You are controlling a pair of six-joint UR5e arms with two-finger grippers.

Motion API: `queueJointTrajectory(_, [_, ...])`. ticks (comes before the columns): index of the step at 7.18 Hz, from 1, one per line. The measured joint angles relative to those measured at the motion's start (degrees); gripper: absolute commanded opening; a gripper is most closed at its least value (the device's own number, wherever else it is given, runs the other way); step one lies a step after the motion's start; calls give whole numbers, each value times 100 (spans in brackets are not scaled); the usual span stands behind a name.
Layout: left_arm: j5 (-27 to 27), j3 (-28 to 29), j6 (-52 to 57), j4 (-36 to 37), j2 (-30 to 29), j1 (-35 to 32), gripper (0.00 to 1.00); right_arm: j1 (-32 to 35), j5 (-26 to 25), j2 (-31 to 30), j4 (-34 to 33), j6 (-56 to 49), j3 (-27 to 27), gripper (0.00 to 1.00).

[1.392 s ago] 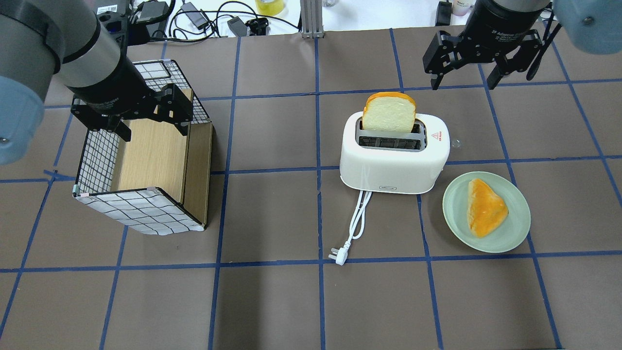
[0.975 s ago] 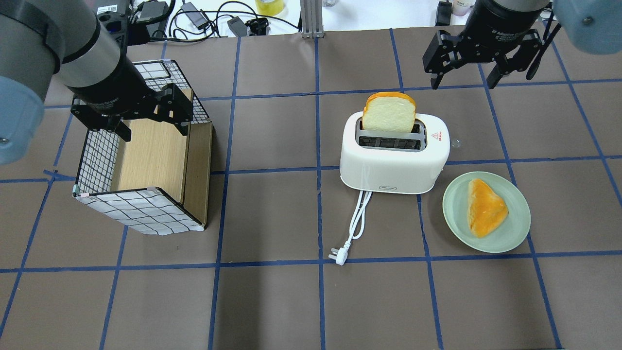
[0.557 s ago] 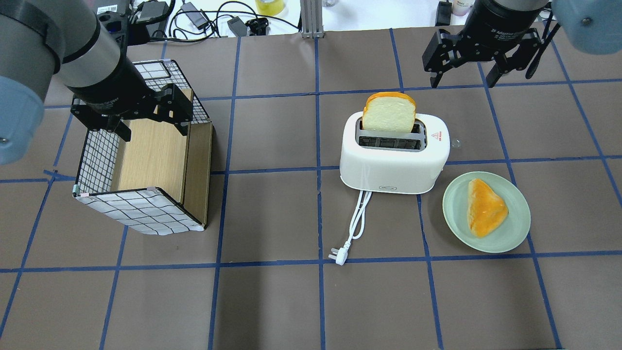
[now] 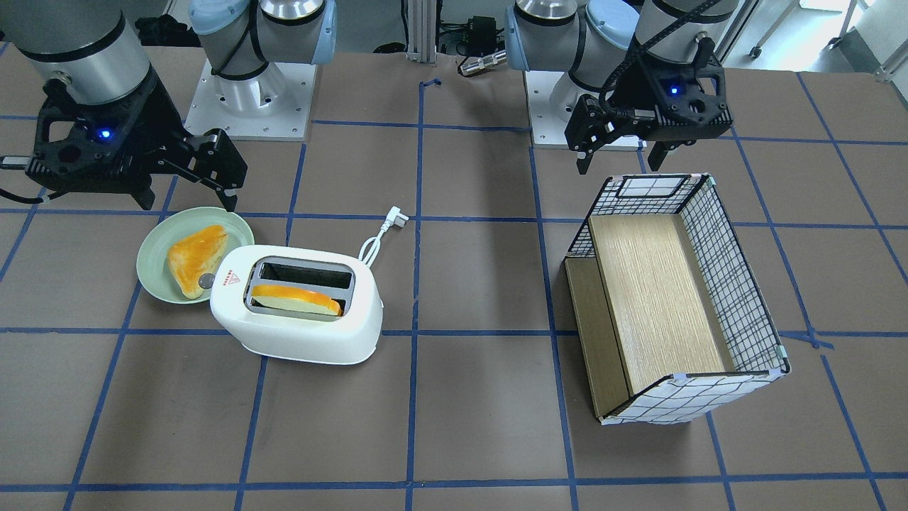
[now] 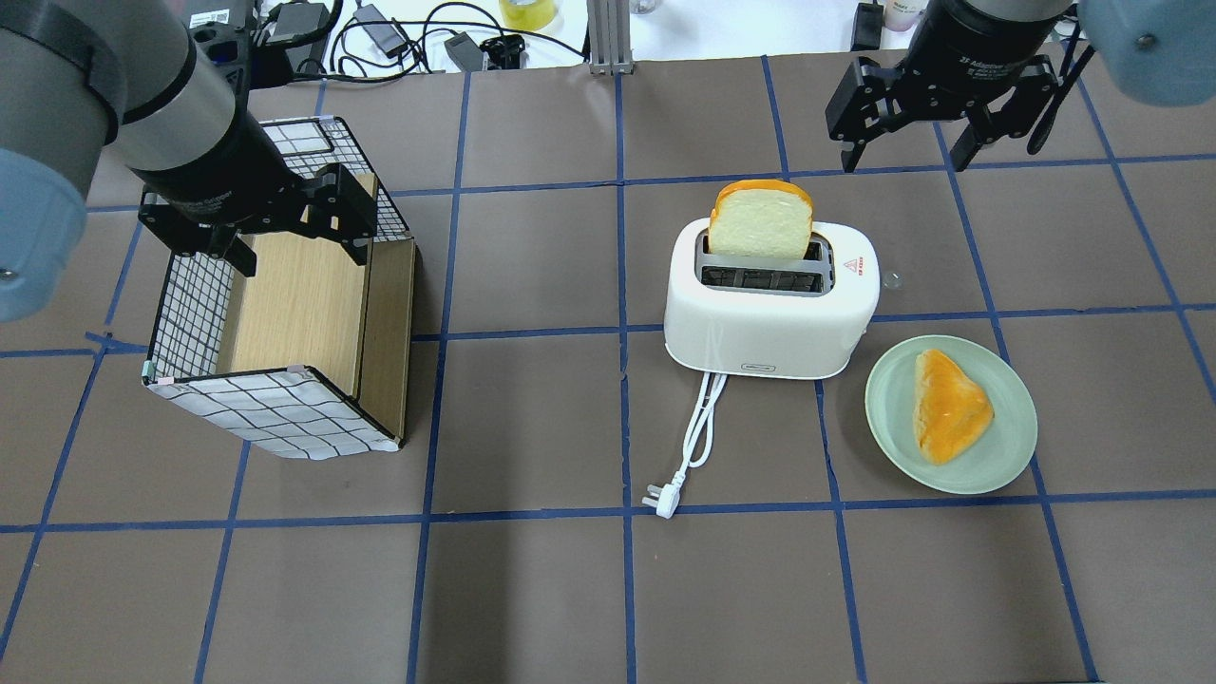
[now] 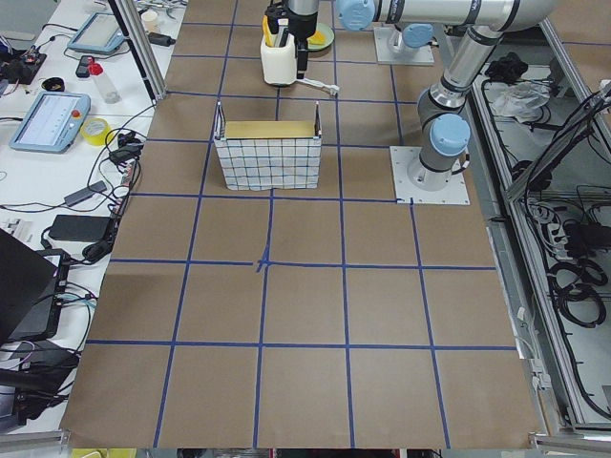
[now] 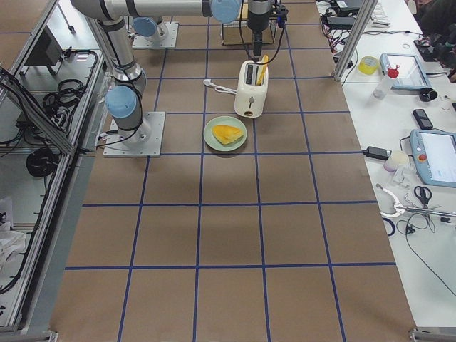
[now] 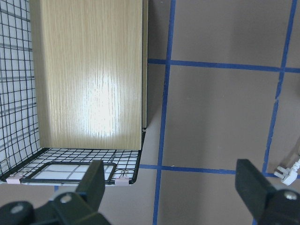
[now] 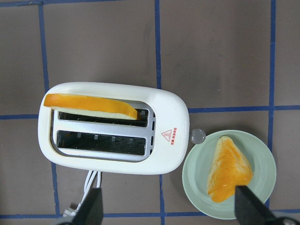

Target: Press toaster with right arm

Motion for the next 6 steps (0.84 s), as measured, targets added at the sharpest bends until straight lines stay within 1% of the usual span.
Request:
queueJointTrajectory(3, [4, 0, 0, 0, 2, 0, 100, -26, -7, 12, -5, -95, -5, 100])
queueJointTrajectory(4, [5, 0, 0, 0, 2, 0, 100, -87, -14, 20, -37, -382, -12, 100])
queueJointTrajectory(5, [5, 0, 0, 0, 2, 0, 100, -233, 3, 30, -89, -761, -8, 96])
queueJointTrajectory(6, [5, 0, 0, 0, 2, 0, 100, -451, 57, 41, -107, -1016, 3, 84])
